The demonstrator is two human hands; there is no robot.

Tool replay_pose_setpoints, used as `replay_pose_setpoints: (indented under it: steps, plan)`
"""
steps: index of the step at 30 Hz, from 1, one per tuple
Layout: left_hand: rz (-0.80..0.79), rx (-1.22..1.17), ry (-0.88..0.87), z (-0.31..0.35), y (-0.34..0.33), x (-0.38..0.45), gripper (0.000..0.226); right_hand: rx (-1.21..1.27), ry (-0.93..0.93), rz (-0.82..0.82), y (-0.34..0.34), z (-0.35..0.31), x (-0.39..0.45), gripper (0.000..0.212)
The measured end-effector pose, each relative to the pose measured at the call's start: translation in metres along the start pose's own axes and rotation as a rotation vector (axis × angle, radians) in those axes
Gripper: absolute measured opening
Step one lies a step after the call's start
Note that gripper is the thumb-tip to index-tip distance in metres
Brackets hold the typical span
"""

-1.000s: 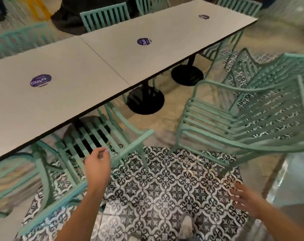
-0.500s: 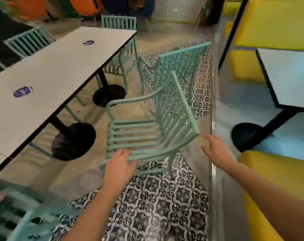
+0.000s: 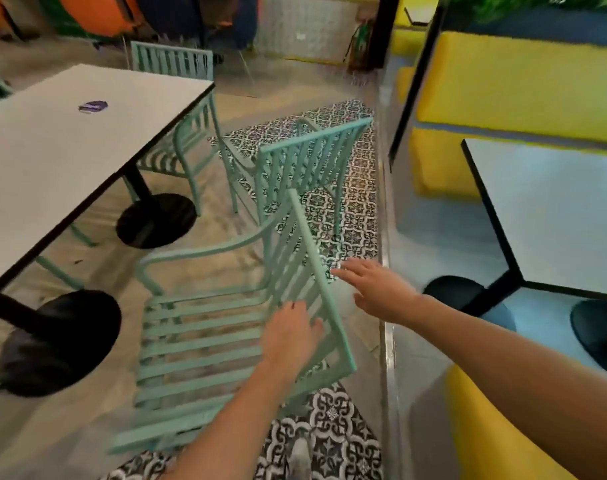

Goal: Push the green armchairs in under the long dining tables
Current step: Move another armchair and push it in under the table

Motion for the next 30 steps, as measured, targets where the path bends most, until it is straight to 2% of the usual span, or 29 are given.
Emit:
replay_pose_setpoints:
  steps: [3,10,14,17,20,22,24,27,28,30]
  plan:
    - [-0.050,-0.021,0.028,0.006,-0.014,0.033,0.048,-0.025,0.074,-0.034,-0.003,0.007,0.042,0.071]
    - [-0.258,-0.042,0.237,0.006,-0.048,0.115,0.059,-0.045,0.339,-0.140,-0.042,0.033,0.133,0.070]
    - [-0.265,-0.114,0.378,0.009,-0.072,0.140,0.064,-0.069,0.511,-0.281,-0.069,0.063,0.188,0.069]
    - [-0.289,-0.249,0.534,0.013,-0.087,0.153,0.059,-0.065,0.731,-0.353,-0.090,0.082,0.233,0.063]
    - [-0.271,-0.363,0.718,0.025,-0.096,0.158,0.056,-0.022,0.958,-0.367,-0.104,0.098,0.269,0.059]
    - [-0.230,-0.345,0.784,0.031,-0.097,0.154,0.055,-0.036,1.065,-0.373,-0.106,0.102,0.288,0.060]
    - [-0.193,-0.301,0.793,0.034,-0.102,0.151,0.055,-0.099,1.132,-0.396,-0.108,0.105,0.300,0.065]
    - [-0.127,-0.250,0.806,0.042,-0.105,0.149,0.047,-0.121,1.241,-0.388,-0.109,0.104,0.314,0.085]
    - [-0.088,-0.252,0.821,0.044,-0.108,0.148,0.044,-0.119,1.304,-0.326,-0.111,0.101,0.317,0.083]
    - [-0.024,-0.254,0.839,0.048,-0.110,0.144,0.040,-0.052,1.338,-0.197,-0.118,0.098,0.320,0.059]
Point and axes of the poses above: each hand's wrist, its own x-axis towards the middle knuckle, its own y-axis out of the back of the hand, z = x × y, the point moved 2 cm from there along x, towards the middle knuckle, and after that the axes turned 15 degrees about z, right-handed, at the moved point
